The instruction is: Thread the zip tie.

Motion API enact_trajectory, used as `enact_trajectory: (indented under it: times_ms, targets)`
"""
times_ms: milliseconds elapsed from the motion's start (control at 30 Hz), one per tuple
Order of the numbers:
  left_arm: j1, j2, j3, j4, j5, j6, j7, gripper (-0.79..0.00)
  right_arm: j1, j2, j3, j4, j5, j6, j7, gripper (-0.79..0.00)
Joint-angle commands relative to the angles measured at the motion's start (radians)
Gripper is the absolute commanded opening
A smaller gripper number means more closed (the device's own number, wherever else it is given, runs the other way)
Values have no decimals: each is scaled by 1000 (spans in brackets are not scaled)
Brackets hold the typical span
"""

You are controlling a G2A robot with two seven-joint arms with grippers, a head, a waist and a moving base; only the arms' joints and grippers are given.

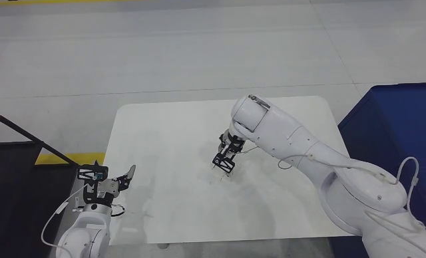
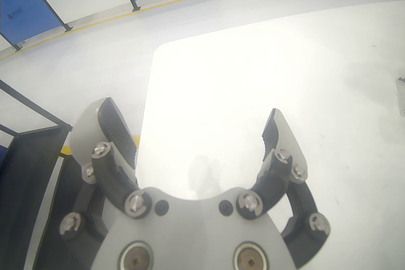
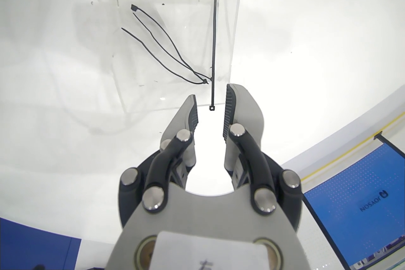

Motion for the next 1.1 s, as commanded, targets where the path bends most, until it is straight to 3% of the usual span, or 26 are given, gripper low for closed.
enact_trajectory:
  times_ms: [0,700,1067]
  targets:
    - [0,0,0,0,0,0,0,0,0,-12,0,16,-13,0,0,-588]
    - [0,0,0,0,0,0,0,0,-19,-142,0,181,-57,0,0,-576]
    - [0,0,0,0,0,0,0,0,-19,-214,0,298,-88,0,0,-606]
